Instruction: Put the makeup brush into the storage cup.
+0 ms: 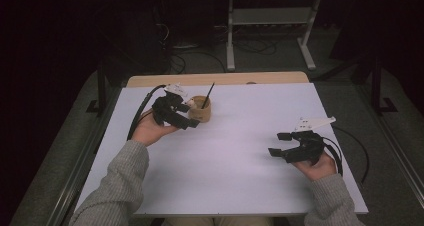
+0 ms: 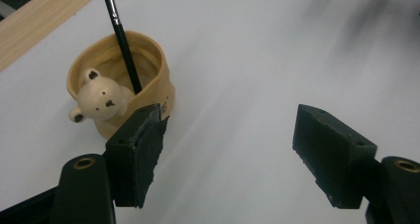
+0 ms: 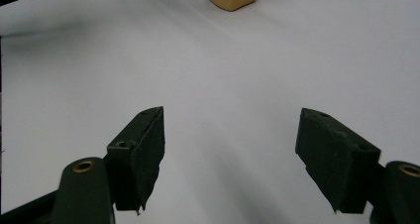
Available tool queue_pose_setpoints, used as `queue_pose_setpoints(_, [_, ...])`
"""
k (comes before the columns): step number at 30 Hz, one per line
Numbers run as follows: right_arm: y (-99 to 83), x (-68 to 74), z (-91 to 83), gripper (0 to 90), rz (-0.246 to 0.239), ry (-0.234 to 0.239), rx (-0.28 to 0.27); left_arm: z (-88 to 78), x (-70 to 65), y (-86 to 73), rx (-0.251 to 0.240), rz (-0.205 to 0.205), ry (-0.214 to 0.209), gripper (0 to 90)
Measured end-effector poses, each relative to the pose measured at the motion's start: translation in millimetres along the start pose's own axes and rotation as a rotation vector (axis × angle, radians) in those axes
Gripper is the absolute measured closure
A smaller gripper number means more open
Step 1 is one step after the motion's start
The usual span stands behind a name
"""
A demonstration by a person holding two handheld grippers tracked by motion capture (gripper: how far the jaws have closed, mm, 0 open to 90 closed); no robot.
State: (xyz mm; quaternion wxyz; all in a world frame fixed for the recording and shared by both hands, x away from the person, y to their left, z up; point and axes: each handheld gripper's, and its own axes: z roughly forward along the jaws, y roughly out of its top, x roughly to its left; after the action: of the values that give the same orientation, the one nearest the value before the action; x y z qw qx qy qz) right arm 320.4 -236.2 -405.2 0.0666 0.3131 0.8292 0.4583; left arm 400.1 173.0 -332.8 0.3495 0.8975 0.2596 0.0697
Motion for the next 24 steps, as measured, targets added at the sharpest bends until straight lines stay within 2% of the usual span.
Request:
queue_pose_setpoints(4, [-0.3,-0.5,-0.7,25.9,0.004,0.000,0.000,0.1,-1.6,-5.8,-0.004,0.008,-0.003,26.9])
queue_pose_setpoints(5, [-0.2,-0.4,-0.7,25.9,0.004,0.000,0.000,0.5,-2.5,-7.5,-0.009,-0.004,-0.002,26.8])
queue_pose_setpoints(8, [-0.3,-0.7,0.4,25.8,0.001,0.003,-0.001,-0.4,-3.2,-12.3,-0.006,0.002,-0.002,26.4])
queue_pose_setpoints(12, [-0.4,-0.6,1.9,25.7,-0.003,-0.001,0.009,-0.3,-6.6,-18.3,-0.031,-0.017,-0.003,25.9])
queue_pose_setpoints(14, [-0.3,-0.2,2.7,25.7,-0.004,-0.002,0.013,-1.1,-7.3,-21.4,-0.022,-0.006,-0.006,25.9])
queue_pose_setpoints(24, [-0.7,-0.3,4.2,25.6,-0.002,-0.003,0.021,0.8,-12.6,-35.1,-0.020,-0.010,-0.003,24.6])
